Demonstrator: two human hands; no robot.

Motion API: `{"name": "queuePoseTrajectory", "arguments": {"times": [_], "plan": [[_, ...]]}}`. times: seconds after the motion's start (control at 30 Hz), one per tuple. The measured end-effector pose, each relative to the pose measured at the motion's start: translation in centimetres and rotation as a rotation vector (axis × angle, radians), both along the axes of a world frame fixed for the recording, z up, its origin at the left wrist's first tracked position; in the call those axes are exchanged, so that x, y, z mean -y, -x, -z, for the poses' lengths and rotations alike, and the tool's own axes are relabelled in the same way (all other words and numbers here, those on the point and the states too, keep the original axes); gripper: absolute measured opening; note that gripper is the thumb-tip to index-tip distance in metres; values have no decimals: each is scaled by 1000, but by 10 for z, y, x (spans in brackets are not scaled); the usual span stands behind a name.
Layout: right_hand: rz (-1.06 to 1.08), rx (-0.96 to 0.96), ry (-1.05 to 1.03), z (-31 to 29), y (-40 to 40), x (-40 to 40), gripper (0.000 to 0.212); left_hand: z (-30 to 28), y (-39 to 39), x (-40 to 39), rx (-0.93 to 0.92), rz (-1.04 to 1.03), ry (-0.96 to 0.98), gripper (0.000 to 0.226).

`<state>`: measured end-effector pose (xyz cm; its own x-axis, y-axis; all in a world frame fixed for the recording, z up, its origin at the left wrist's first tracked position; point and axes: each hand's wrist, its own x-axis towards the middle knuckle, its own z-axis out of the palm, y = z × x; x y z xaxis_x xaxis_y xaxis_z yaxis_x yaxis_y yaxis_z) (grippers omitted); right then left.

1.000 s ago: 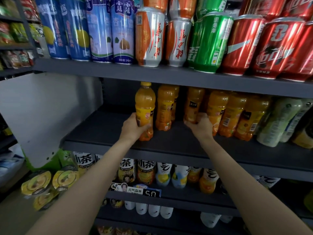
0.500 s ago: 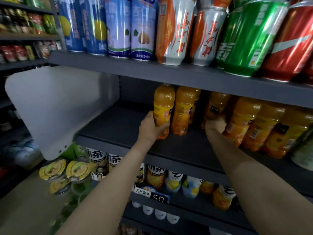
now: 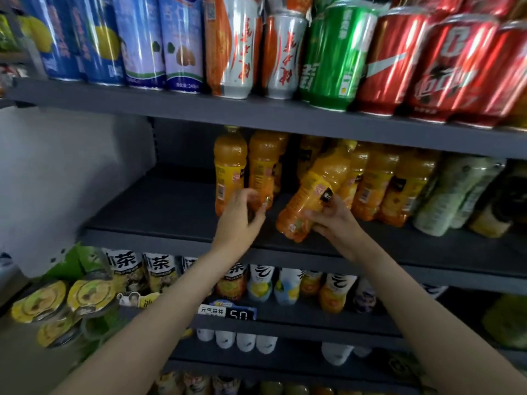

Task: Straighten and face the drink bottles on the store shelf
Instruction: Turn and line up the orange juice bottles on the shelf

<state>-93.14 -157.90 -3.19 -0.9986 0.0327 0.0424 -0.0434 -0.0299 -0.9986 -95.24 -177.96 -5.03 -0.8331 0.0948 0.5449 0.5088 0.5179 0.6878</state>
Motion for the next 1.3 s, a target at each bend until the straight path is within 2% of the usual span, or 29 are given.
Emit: {"name": "queuePoseTrajectory", "arguments": {"times": [0.07, 0.13, 0.17, 0.23, 0.27, 0.3, 0.37, 0.43, 0.5, 0.53, 0.57, 0.67, 0.73, 0.83, 0.93, 1.03, 1.1, 1.2, 1.3], "plan": [[-108, 9, 115, -3, -14, -5, 66, -14, -9, -10, 412, 217, -123, 35], [-141, -7, 155, -11, -27, -4, 70, -26, -22, -17, 851, 454, -398, 36], [-129, -17, 144, -17, -33, -3, 68, -27, -26, -19, 947, 552, -504, 34], [-72, -41, 114, -30, -42, -3, 52, -23, -29, -22, 935, 653, -582, 34], [-40, -59, 116, -36, -46, -4, 43, -20, -30, -24, 888, 639, -586, 40], [-5, -67, 142, -41, -49, -5, 36, -16, -31, -24, 815, 582, -549, 48], [92, -33, 262, -47, -55, -5, 30, -9, -34, -27, 579, 406, -355, 52], [190, 13, 406, -43, -59, -3, 44, -7, -38, -27, 305, 288, -166, 51], [223, 11, 530, -36, -63, -1, 67, -11, -43, -23, 163, 265, -110, 52], [225, -8, 571, -33, -66, 0, 74, -14, -45, -19, 192, 289, -118, 50], [215, -37, 592, -32, -68, -1, 80, -18, -46, -16, 300, 342, -166, 46], [125, -112, 543, -33, -73, -4, 96, -31, -51, -7, 930, 617, -491, 43], [59, -140, 465, -32, -74, -3, 93, -31, -52, -6, 1100, 709, -505, 50], [15, -126, 362, -34, -79, -4, 88, -21, -55, -6, 1048, 724, -493, 49], [74, -57, 241, -43, -86, -15, 84, -13, -54, 1, 885, 576, -496, 45], [158, 68, 46, -47, -91, -20, 55, 0, -55, 11, 578, 337, -263, 48], [224, 117, -35, -43, -94, -16, 36, 8, -65, 16, 432, 268, -205, 51], [283, 83, -74, -38, -103, -6, 15, 22, -85, 28, 317, 148, -160, 58], [164, 41, -168, -32, -114, 3, 14, 43, -112, 49, 292, 21, -116, 60]]}}
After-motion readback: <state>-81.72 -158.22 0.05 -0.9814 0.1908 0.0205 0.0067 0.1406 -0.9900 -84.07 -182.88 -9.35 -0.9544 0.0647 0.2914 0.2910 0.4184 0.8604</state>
